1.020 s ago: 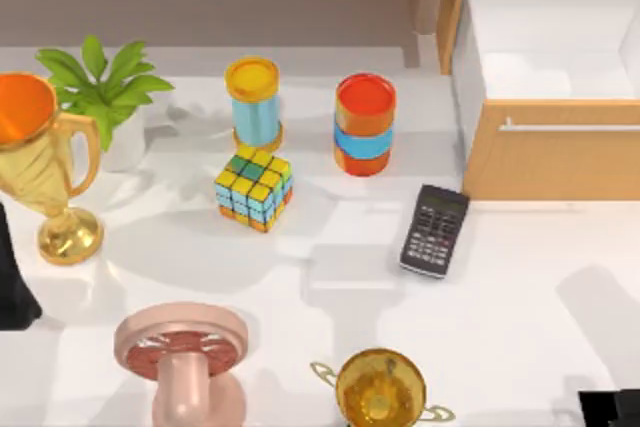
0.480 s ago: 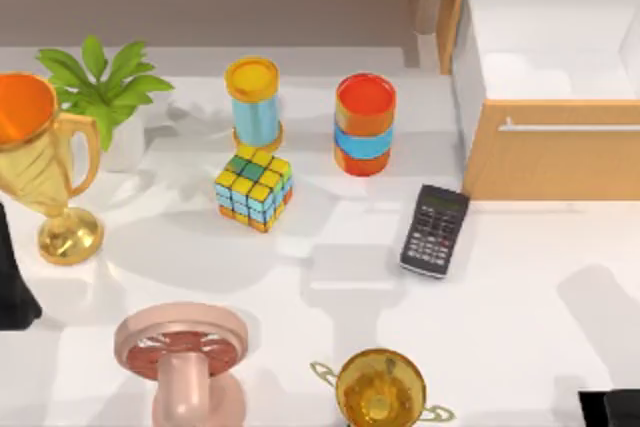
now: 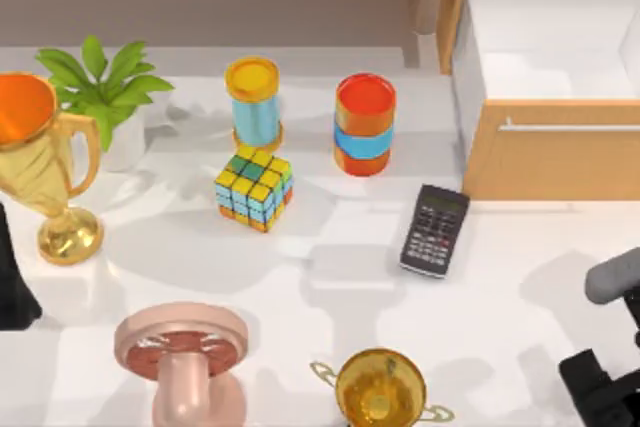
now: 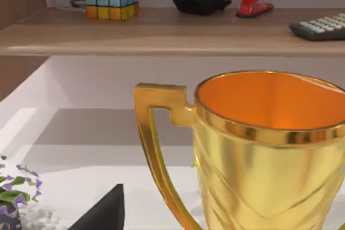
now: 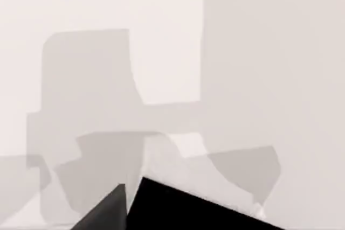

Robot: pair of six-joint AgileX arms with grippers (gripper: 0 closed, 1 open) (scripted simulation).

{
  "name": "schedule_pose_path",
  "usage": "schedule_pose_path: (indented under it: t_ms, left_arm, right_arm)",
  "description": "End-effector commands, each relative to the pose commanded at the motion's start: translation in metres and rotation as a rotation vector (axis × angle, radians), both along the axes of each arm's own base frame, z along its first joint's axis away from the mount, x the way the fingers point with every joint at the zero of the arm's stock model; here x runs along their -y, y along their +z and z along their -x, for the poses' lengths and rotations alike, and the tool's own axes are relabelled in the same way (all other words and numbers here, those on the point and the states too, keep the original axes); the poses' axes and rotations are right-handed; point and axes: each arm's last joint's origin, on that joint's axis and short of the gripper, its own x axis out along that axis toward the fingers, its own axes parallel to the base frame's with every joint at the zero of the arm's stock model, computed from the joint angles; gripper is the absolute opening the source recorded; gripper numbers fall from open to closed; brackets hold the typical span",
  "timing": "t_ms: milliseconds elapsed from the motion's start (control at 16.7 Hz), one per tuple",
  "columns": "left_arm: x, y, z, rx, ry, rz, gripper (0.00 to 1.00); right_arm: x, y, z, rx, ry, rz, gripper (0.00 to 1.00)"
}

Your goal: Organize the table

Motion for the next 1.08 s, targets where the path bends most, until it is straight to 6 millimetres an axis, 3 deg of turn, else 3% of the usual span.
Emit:
schedule_pose_path:
  t_ms: [540, 1080]
  left_arm:
    - [0.0, 0.0, 0.0, 0.0, 0.0, 0.0, 1.0]
    - [0.0, 0.0, 0.0, 0.0, 0.0, 0.0, 1.0]
  right_arm:
    - [-0.037, -0.016, -0.048, 0.655, 0.516, 0.304, 1.0]
    - [-0.016, -0.046, -0.064, 0.974, 0.67, 0.817, 1.0]
